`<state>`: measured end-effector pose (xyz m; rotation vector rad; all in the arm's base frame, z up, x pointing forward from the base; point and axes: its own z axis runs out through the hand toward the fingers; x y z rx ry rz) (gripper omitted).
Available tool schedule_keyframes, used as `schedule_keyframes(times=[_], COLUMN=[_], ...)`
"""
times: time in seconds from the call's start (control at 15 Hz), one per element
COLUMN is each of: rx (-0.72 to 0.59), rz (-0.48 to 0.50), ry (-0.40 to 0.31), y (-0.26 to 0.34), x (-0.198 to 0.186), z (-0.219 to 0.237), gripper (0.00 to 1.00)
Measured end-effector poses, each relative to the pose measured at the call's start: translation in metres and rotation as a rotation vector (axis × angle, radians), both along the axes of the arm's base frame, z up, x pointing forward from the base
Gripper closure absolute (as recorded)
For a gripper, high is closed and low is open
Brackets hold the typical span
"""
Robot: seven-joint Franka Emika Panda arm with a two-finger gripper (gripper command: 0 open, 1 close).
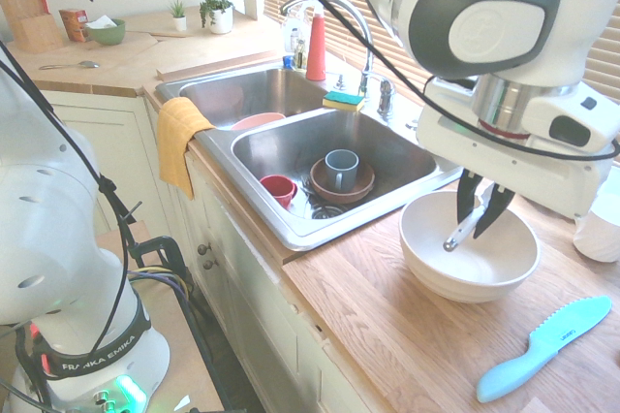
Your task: Put the knife into the sink
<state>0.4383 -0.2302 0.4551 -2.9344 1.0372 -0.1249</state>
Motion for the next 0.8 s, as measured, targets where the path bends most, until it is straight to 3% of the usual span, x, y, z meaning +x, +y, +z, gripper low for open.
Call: schedule_keyframes(times=[0.2,0.4,0.6,0.8], rx=[0.018,0.043,0.042,0.017], rz=[-0.098,-0.207,-0.247,-0.258], ry=[-0.020,-0.049,-0.089,-0.088], y=[0.070,0.166,0.248,0.302], x=[0.014,0.038,0.053,0.060], z=[0.032,0.036,0.010,-0.043], gripper=[1.00,1.00,1.00,1.00])
